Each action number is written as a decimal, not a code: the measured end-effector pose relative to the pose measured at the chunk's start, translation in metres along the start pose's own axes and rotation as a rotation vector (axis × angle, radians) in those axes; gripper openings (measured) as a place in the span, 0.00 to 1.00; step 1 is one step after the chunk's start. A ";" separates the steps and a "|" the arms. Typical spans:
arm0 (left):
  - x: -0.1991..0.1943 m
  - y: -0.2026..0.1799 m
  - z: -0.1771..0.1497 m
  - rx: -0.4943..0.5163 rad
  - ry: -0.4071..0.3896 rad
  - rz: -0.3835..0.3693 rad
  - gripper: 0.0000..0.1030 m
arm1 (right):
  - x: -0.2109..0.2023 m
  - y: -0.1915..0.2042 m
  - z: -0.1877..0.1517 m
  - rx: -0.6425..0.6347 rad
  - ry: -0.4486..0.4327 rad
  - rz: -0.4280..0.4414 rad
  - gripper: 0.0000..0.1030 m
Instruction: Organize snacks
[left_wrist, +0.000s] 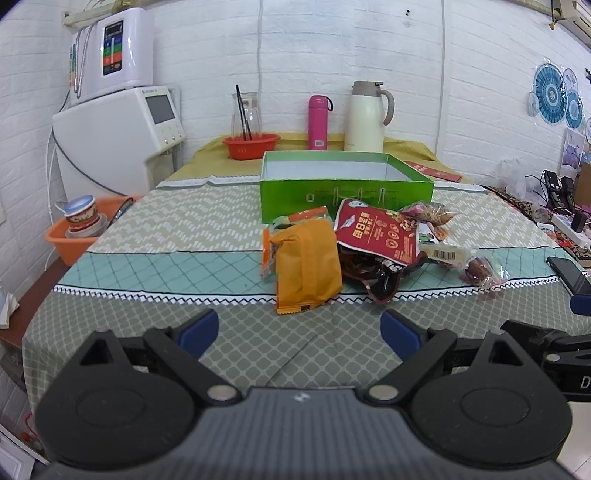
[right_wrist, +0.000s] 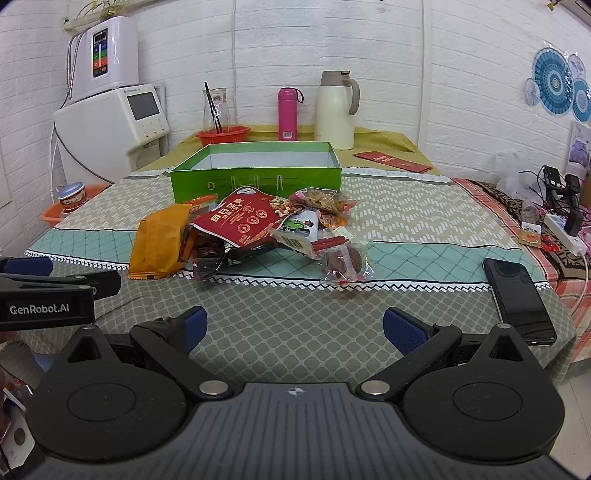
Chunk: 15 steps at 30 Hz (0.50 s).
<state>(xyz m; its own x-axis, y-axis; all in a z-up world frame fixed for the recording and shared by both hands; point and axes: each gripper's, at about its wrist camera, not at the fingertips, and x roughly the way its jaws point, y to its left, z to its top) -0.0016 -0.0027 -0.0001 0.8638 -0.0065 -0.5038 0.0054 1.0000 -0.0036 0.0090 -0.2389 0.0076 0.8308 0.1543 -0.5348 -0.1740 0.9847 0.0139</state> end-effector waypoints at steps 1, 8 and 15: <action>0.000 0.000 0.000 0.000 0.000 -0.001 0.91 | 0.000 0.000 0.000 0.000 -0.001 0.000 1.00; 0.000 0.000 0.000 0.002 0.004 -0.001 0.91 | 0.001 0.001 0.000 0.004 0.000 0.001 1.00; 0.002 0.000 0.000 0.003 0.007 0.000 0.91 | 0.002 0.002 -0.001 0.004 0.001 0.003 1.00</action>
<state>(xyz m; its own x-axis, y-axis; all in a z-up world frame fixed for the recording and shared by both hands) -0.0005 -0.0031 -0.0013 0.8604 -0.0069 -0.5095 0.0073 1.0000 -0.0013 0.0093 -0.2372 0.0057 0.8298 0.1577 -0.5353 -0.1749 0.9844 0.0189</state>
